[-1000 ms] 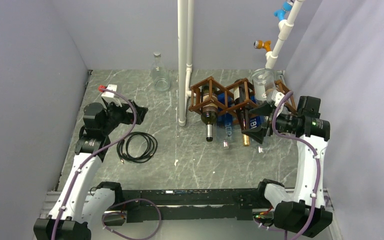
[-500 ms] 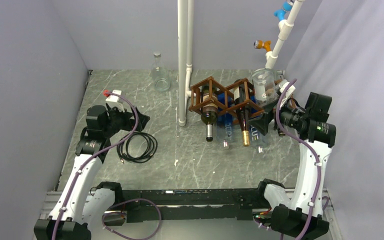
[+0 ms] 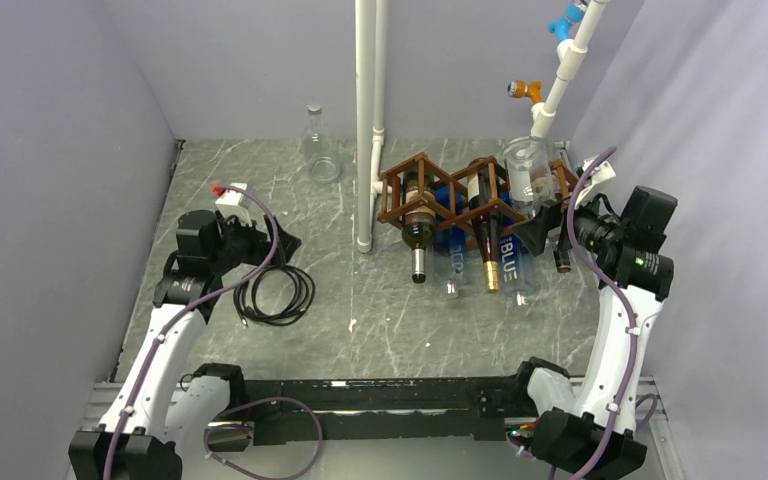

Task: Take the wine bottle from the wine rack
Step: Pick up the wine bottle from the wine rack.

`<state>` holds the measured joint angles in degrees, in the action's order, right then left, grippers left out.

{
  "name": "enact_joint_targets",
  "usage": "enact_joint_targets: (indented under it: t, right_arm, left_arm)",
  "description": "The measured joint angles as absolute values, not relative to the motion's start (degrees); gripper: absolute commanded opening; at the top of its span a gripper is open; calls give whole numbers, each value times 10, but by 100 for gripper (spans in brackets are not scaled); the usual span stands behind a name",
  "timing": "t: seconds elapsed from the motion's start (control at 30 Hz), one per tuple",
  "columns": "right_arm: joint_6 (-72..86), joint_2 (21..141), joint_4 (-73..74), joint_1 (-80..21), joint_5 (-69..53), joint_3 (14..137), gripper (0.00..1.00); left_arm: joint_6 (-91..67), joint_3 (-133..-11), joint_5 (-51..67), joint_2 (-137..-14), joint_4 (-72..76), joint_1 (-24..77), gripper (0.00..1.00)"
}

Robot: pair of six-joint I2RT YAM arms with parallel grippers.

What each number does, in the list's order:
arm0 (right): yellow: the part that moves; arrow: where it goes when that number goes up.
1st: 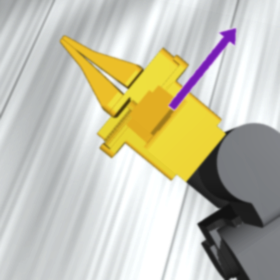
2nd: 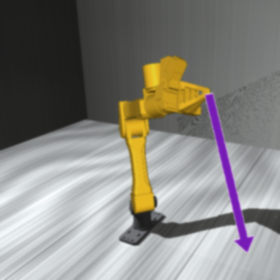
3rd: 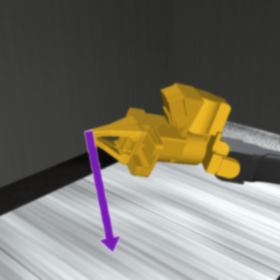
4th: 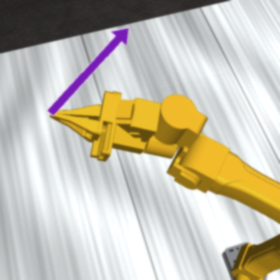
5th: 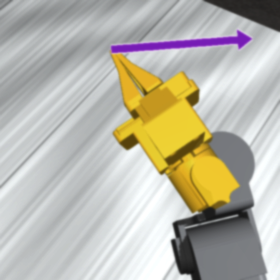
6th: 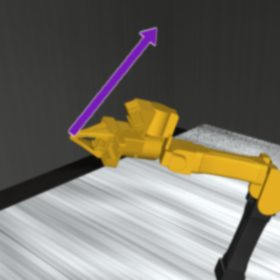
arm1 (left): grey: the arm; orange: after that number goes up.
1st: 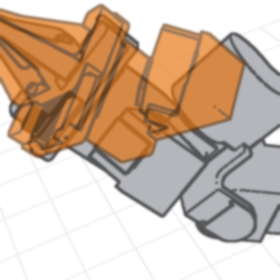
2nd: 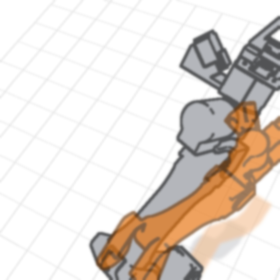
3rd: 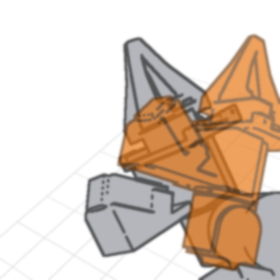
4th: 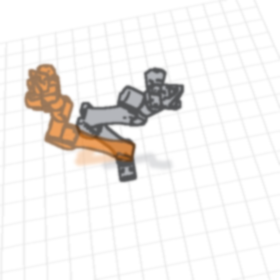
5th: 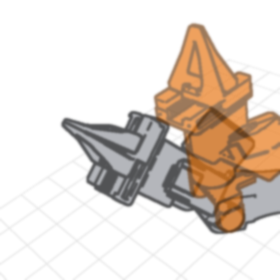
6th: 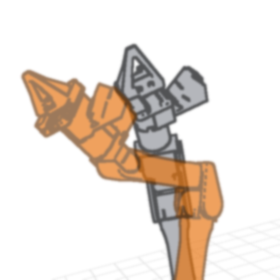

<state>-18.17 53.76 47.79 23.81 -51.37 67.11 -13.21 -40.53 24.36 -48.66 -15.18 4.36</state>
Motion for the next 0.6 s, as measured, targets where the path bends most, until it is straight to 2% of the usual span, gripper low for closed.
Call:
enact_joint_targets:
  t: [0.6]
  right_arm:
    - [-116, 548, 432, 252, -432, 658, 99]
  left_arm:
    - [-134, -408, 257, -497, -157, 44, 100]
